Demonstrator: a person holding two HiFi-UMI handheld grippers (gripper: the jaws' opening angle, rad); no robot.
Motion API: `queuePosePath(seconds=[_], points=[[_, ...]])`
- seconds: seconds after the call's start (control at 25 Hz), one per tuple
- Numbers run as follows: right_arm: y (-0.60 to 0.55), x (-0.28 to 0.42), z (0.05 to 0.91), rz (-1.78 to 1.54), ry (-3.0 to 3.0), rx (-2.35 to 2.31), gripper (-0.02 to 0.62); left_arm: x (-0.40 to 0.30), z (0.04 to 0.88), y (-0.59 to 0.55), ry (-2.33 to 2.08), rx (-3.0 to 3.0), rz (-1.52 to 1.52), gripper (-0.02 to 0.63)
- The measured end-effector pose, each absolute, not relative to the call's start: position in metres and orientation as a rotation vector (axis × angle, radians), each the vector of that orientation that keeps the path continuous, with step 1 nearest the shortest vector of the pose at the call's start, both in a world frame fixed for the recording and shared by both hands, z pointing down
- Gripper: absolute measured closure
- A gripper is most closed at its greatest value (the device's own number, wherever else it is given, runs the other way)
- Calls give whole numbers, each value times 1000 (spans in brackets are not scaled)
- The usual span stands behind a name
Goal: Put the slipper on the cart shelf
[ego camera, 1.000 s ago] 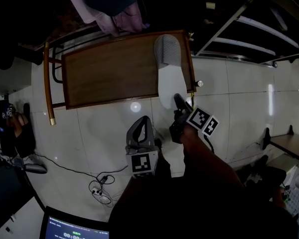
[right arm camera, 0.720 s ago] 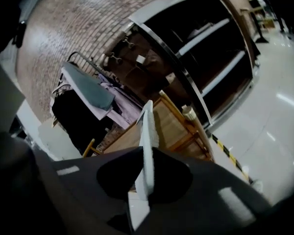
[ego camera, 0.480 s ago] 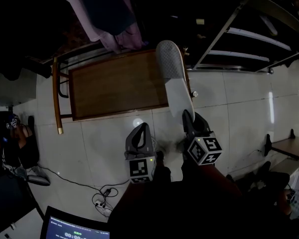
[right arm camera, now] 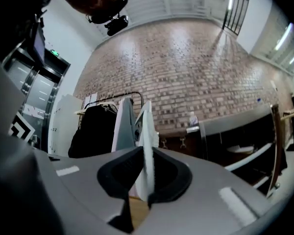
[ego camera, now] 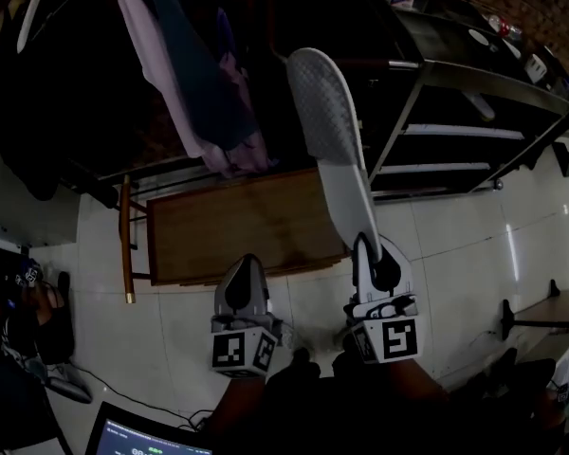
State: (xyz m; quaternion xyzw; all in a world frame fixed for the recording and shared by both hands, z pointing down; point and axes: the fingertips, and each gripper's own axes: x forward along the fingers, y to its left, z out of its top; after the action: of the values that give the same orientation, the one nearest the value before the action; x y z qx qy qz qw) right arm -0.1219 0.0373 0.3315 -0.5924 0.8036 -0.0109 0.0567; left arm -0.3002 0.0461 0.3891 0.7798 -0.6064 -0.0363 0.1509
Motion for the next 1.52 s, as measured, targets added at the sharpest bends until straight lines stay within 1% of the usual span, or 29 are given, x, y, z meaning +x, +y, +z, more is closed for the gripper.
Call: queuePosePath(seconds=[0.16, 0.4, 0.68, 0.92, 1.16, 1.52], points=[[39, -126, 285, 127, 2376, -1796, 555, -301, 343, 43, -1792, 2335, -143, 592], [45, -124, 263, 198, 2315, -1818, 553, -294, 306, 39, -1761, 2480, -189, 592], [55, -121, 265, 204, 2292, -1878, 552, -298, 297, 41, -1811, 2521, -146, 591], [61, -100, 285, 186, 2261, -1941, 552, -272, 304, 43, -1761, 2596, -112, 591], [59, -50, 318, 125, 2282, -1977, 552, -221, 326, 37, -1742, 2591, -63, 591], [47, 83, 398, -94, 2307, -2145, 551, -97, 356, 14, -1659, 2605, 7, 591]])
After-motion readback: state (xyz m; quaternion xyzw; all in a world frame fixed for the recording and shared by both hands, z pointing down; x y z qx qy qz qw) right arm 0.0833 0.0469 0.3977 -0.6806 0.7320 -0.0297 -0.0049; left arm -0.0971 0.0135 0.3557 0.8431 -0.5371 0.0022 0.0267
